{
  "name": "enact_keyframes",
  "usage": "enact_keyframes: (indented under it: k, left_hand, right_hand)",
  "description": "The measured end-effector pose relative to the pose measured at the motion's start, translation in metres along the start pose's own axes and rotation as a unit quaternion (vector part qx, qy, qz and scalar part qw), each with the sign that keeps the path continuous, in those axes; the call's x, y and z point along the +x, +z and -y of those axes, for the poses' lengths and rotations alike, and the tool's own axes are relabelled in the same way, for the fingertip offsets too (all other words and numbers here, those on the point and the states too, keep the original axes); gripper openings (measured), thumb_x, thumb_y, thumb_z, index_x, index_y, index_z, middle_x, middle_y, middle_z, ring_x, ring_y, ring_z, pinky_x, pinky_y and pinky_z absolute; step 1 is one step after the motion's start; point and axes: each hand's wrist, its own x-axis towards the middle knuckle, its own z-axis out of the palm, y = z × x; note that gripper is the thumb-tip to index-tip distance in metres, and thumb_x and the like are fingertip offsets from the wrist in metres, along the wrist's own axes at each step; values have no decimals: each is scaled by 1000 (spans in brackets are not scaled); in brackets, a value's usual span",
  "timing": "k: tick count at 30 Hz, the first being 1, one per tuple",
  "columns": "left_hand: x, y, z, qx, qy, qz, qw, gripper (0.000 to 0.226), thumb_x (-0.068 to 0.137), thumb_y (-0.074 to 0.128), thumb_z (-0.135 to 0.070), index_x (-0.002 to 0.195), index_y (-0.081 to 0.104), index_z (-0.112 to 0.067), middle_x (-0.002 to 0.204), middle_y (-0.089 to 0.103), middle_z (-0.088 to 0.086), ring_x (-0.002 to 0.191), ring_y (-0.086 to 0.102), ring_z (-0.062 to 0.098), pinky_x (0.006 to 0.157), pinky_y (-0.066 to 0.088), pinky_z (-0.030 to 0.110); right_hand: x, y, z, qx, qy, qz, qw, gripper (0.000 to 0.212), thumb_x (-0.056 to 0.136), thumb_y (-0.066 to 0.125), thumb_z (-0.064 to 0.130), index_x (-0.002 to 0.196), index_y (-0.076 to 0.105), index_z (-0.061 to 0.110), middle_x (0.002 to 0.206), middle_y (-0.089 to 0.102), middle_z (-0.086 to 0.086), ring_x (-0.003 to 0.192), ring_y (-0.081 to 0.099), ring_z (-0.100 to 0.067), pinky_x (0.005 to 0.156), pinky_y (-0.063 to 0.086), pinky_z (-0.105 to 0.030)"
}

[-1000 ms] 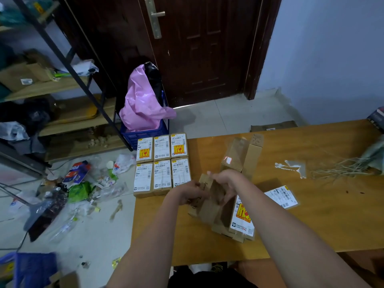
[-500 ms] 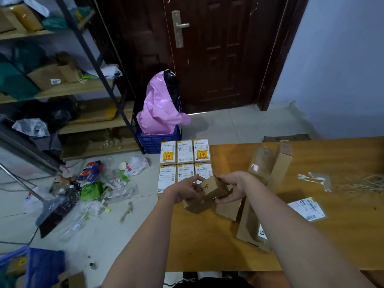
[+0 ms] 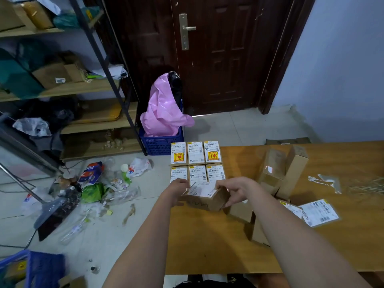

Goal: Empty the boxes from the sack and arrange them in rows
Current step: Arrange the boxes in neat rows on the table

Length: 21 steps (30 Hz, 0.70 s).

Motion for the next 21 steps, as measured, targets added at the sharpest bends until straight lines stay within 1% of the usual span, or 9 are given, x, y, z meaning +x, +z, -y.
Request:
enact_keyframes:
  k: [2, 4, 7, 10, 13, 15, 16, 19, 21]
  left_hand:
    - [3, -9, 10, -6, -28, 20, 999, 41, 99, 52, -27, 138, 43, -21, 138, 46, 11, 119, 53, 36, 91, 53, 53]
    - [6, -16, 20, -37, -50, 40, 997, 45, 96, 59, -29, 137, 43, -19, 135, 49, 12, 118, 54, 40, 89, 54, 55]
    - [11, -23, 32, -85, -49, 55, 994, 49, 91, 68, -24, 134, 46, -16, 122, 62, 12, 107, 62, 36, 84, 58, 52]
    - [15, -30, 42, -89, -24, 58, 994, 53, 86, 75, -21, 133, 50, -16, 117, 66, 12, 104, 64, 29, 82, 60, 46]
    - [16, -36, 47, -106, -11, 66, 992, 48, 87, 73, -17, 130, 52, -11, 114, 66, 13, 102, 63, 25, 84, 59, 46]
    - [16, -38, 48, -122, -6, 70, 990, 46, 89, 71, -15, 130, 53, -9, 112, 67, 13, 104, 64, 26, 85, 59, 46]
    - [16, -39, 47, -125, -3, 70, 990, 46, 88, 72, -15, 130, 53, -9, 110, 68, 13, 105, 64, 26, 85, 59, 46]
    - [17, -39, 43, -121, 6, 62, 991, 46, 88, 73, -15, 128, 53, -11, 108, 69, 12, 107, 65, 30, 84, 59, 45]
    - [17, -37, 41, -120, 8, 60, 991, 47, 86, 74, -15, 128, 53, -12, 109, 70, 12, 107, 65, 30, 86, 59, 45]
  right_hand:
    - [0, 7, -3, 0, -24, 17, 1000, 46, 88, 59, -1, 132, 47, 6, 123, 60, -19, 111, 61, -34, 100, 47, -55]
    - [2, 14, -7, -6, -44, 30, 999, 38, 91, 53, -4, 127, 47, 8, 119, 62, -17, 108, 61, -33, 98, 47, -56]
    - [6, 22, -11, -15, -39, 41, 998, 32, 91, 53, -6, 120, 49, 7, 125, 60, -21, 115, 59, -37, 100, 45, -59]
    - [16, 28, -15, -50, -15, 44, 998, 28, 91, 56, -3, 117, 51, 5, 130, 59, -22, 119, 58, -38, 105, 40, -61]
    - [23, 34, -18, -85, 6, 36, 996, 38, 89, 62, 2, 125, 50, 7, 128, 61, -20, 117, 60, -37, 107, 38, -61]
    - [25, 37, -19, -98, 3, 29, 995, 38, 88, 68, 7, 122, 52, 8, 125, 63, -18, 115, 60, -36, 106, 38, -62]
    - [26, 37, -18, -112, -2, 19, 994, 41, 86, 73, 11, 122, 52, 9, 125, 64, -16, 114, 60, -36, 106, 38, -62]
    - [28, 39, -19, -171, -13, -15, 985, 71, 76, 85, 25, 134, 47, 11, 128, 63, -12, 113, 61, -32, 103, 42, -58]
    - [31, 39, -16, -185, -22, -31, 982, 77, 72, 87, 29, 135, 47, 11, 125, 65, -10, 112, 62, -30, 102, 44, -55]
